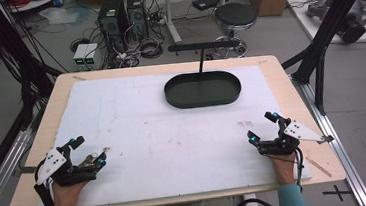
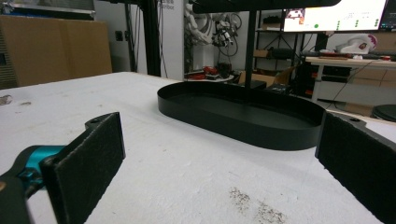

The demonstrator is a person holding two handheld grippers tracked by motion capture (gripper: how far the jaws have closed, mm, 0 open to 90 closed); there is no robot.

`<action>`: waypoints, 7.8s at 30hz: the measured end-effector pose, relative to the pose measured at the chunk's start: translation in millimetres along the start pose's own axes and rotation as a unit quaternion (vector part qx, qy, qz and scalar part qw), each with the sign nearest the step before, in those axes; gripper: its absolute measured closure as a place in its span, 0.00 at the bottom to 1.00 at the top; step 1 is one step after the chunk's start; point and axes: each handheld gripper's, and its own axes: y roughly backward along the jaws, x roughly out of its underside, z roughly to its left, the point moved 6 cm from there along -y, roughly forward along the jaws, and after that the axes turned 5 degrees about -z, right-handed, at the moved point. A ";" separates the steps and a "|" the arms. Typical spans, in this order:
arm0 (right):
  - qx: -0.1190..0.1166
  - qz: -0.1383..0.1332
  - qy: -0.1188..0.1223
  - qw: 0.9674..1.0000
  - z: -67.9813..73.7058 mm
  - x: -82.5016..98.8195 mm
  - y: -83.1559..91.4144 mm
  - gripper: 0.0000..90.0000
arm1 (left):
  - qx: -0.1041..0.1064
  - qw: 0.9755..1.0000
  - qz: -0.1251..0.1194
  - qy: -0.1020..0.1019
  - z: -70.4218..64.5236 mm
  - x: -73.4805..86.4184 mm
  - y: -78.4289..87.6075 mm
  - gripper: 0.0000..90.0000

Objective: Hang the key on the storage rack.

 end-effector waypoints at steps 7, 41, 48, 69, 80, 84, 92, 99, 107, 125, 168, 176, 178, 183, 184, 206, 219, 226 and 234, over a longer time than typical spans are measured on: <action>0.000 0.000 0.000 1.000 -0.1 0.0 0.1 0.01 | 0.008 0.999 0.031 -0.011 -0.3 -2.1 -2.2 0.02; 0.001 0.002 0.004 1.000 0.9 0.2 0.0 0.01 | 0.150 0.943 0.278 -0.106 40.3 -82.7 -20.9 0.02; 0.001 0.002 0.003 1.000 1.0 0.3 0.0 0.01 | 0.169 0.922 0.329 -0.117 42.1 -81.0 -29.5 0.03; 0.002 0.002 0.004 1.000 0.8 0.2 0.0 0.01 | 0.205 0.873 0.424 -0.125 42.1 -55.1 -43.5 0.12; 0.002 0.002 0.005 1.000 0.7 0.2 0.0 0.01 | 0.212 0.851 0.464 -0.122 43.4 -37.5 -50.4 0.14; 0.002 0.003 0.003 1.000 1.0 0.4 0.1 0.01 | 0.214 0.843 0.478 -0.120 44.4 -33.0 -50.8 0.16; 0.003 0.004 0.003 1.000 1.1 0.4 0.2 0.01 | 0.219 0.826 0.505 -0.120 46.0 -24.6 -50.2 0.20; 0.003 0.002 0.005 1.000 0.7 0.2 0.1 0.01 | 0.214 0.819 0.520 -0.112 46.8 -18.6 -49.4 0.25; 0.005 0.000 0.005 1.000 0.5 0.1 -0.2 0.01 | 0.215 0.803 0.544 -0.112 49.9 -14.3 -49.9 0.30; 0.007 -0.002 0.007 1.000 0.0 -0.1 0.0 0.01 | 0.230 0.773 0.579 -0.118 48.1 -4.5 -49.3 0.45; 0.007 -0.001 0.006 1.000 0.0 0.0 0.1 0.01 | 0.228 0.752 0.608 -0.113 42.4 0.5 -47.3 0.85; 0.008 -0.001 0.006 1.000 0.0 0.0 0.1 0.01 | 0.230 0.748 0.612 -0.117 39.5 -0.4 -47.3 0.93; 0.007 -0.001 0.005 1.000 0.1 -0.1 0.1 0.01 | 0.230 0.746 0.614 -0.119 39.3 -0.6 -46.7 0.95; 0.007 -0.001 0.006 1.000 0.0 0.0 0.1 0.01 | 0.234 0.744 0.615 -0.120 36.8 0.0 -45.4 0.97; 0.007 -0.001 0.005 1.000 0.0 -0.1 0.1 0.01 | 0.237 0.742 0.616 -0.120 36.6 -0.1 -45.1 0.97; 0.007 -0.001 0.006 1.000 0.0 0.0 0.1 0.01 | 0.236 0.765 0.590 -0.108 39.2 -9.1 -46.9 0.98; 0.006 -0.002 0.004 1.000 0.0 -0.1 0.0 0.01 | 0.228 0.830 0.506 -0.050 35.6 -33.8 -62.3 0.98; 0.008 -0.001 0.004 1.000 -0.1 0.0 0.2 0.01 | 0.225 0.861 0.454 -0.032 28.1 -50.1 -74.1 0.98; 0.013 0.000 0.001 1.000 -0.5 -0.3 -0.4 0.01 | 0.242 0.888 0.390 -0.029 16.2 -74.6 -87.1 0.98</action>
